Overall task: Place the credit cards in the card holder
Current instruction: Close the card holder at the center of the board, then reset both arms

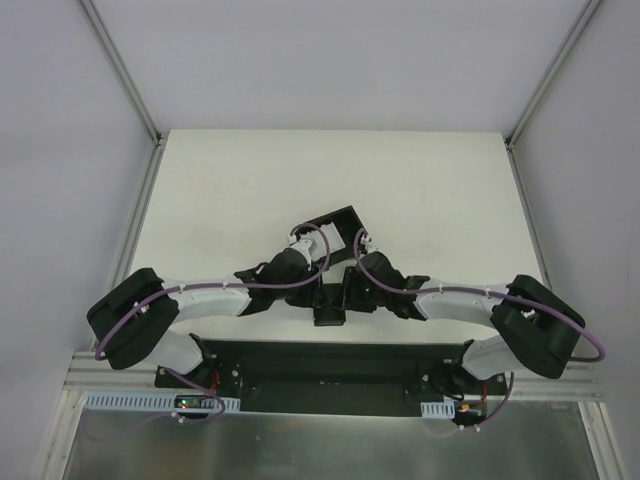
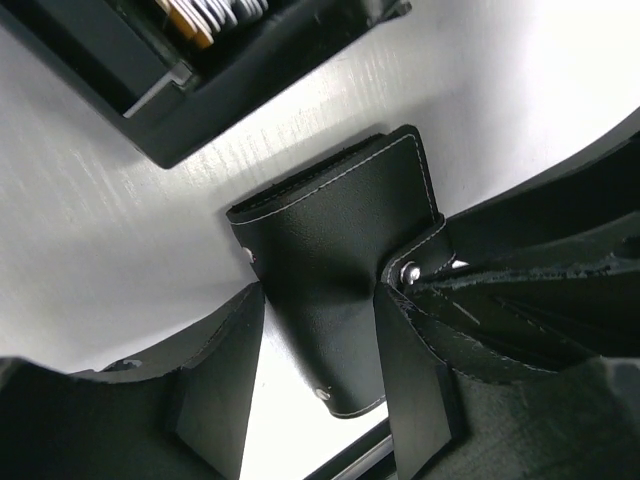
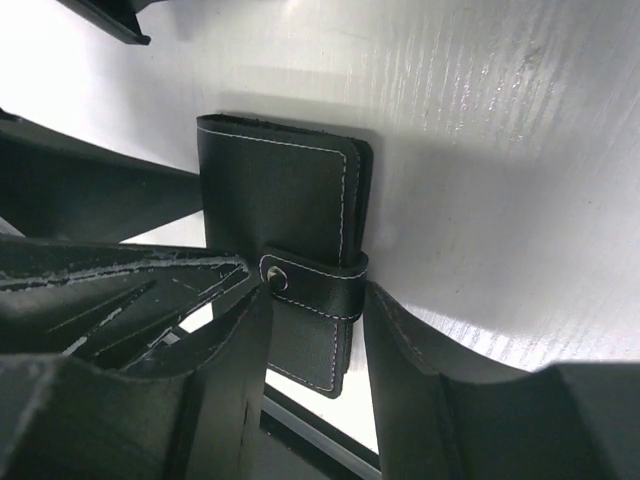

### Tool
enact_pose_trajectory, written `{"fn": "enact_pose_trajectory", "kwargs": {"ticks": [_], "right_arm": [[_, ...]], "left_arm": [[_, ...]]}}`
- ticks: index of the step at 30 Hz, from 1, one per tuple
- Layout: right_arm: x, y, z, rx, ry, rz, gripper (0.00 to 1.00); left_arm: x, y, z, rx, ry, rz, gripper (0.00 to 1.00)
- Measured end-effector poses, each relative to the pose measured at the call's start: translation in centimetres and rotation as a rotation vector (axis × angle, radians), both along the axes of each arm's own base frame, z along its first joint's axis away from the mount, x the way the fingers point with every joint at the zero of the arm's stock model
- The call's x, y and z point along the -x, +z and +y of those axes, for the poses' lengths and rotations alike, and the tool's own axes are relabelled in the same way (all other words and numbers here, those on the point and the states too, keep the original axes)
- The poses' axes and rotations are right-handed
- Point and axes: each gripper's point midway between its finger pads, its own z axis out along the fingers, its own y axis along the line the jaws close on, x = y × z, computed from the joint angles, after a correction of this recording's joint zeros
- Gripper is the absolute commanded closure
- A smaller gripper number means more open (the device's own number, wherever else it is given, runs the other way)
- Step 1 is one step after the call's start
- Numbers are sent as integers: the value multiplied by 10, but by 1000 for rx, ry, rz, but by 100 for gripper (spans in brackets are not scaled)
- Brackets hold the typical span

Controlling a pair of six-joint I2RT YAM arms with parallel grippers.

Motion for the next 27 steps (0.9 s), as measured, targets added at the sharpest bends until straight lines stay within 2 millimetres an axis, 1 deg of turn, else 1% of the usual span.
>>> {"fn": "enact_pose_trajectory", "kwargs": {"ticks": [1, 3, 5, 6, 8, 10, 12, 14, 15, 16, 17, 18, 20, 24, 27], "right_arm": [[1, 0, 0, 0, 1, 1, 52], [1, 1, 1, -3, -4, -3, 46], [-1, 4, -5, 7, -26, -19, 38], [-2, 5, -11, 21, -40, -29, 34], [-7, 13, -30, 52, -85, -65, 25], [-18, 25, -52, 75, -149, -111, 18], [-29, 38, -74, 102, -211, -162, 10], [-38, 51, -100, 138, -282, -221, 2], [-41, 58, -113, 153, -313, -250, 1], [-44, 64, -124, 165, -343, -278, 3], [-47, 70, -135, 175, -366, -302, 4], [-50, 74, -144, 186, -389, -318, 4], [-57, 78, -171, 222, -457, -333, 4], [-65, 73, -222, 319, -584, -309, 4], [-67, 69, -249, 366, -643, -274, 4]], "left_arm": [[-1, 1, 0, 5, 1, 2, 50], [-3, 1, 0, 11, 4, 3, 46], [-4, 2, 0, 15, 6, 1, 40], [-4, 3, 1, 14, 5, -2, 36], [-4, 5, 7, 14, 13, -13, 28], [-1, 8, 17, 10, 27, -28, 22], [-1, 11, 29, 4, 53, -49, 10], [-4, 16, 43, -6, 89, -86, 6], [-6, 19, 51, -7, 111, -101, 4], [-10, 22, 58, -4, 135, -114, 3], [-15, 24, 66, -3, 166, -122, 3], [-21, 26, 74, -7, 196, -129, 2], [-36, 29, 96, -24, 275, -150, 1], [-64, 38, 137, -48, 414, -192, 1], [-82, 40, 171, -73, 523, -195, 1]]}}
